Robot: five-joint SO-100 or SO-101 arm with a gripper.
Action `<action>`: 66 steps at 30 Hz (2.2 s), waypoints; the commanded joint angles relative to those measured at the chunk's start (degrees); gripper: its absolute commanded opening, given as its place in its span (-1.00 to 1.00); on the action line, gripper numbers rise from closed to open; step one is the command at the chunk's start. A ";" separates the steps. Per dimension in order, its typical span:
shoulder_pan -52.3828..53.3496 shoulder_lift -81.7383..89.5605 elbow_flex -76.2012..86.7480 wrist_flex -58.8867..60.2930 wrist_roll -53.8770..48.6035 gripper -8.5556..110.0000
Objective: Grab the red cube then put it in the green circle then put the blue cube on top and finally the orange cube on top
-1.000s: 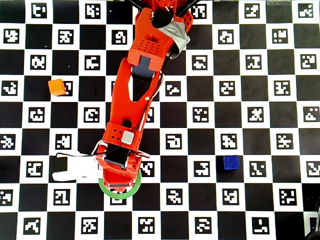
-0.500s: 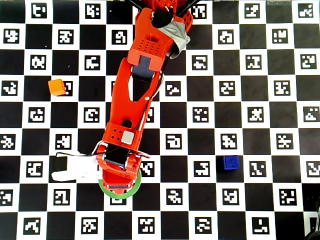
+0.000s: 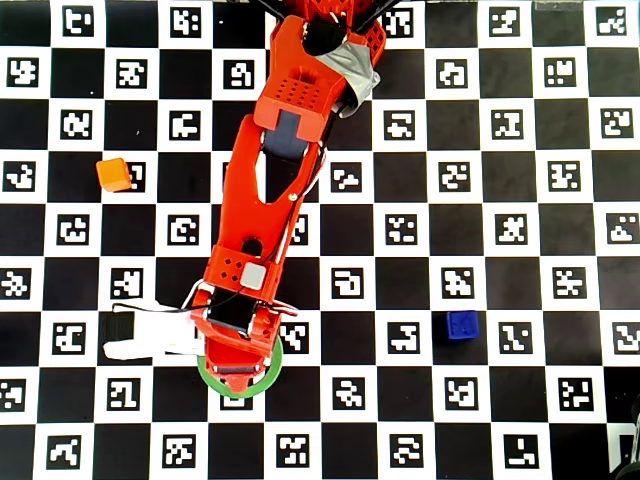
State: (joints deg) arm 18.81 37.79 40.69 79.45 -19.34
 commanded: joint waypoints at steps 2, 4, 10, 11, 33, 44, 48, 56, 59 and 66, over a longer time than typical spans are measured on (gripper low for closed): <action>0.79 5.27 -0.44 -0.79 0.70 -0.12; 0.79 5.71 -0.44 -0.79 0.97 -0.09; 0.79 7.47 -0.44 0.00 1.67 -0.06; 0.79 7.82 -0.35 0.09 1.76 -0.06; -0.79 23.29 5.54 3.52 3.52 -0.05; -5.89 35.42 11.51 10.20 9.76 -0.05; -9.14 38.58 12.04 13.18 14.77 -0.06; -17.40 42.54 10.90 17.67 26.54 -0.13; -20.65 43.24 10.90 18.98 27.07 -0.14; -28.04 43.59 11.60 19.16 29.36 -0.15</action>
State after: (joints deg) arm -6.06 74.62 53.70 97.73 9.67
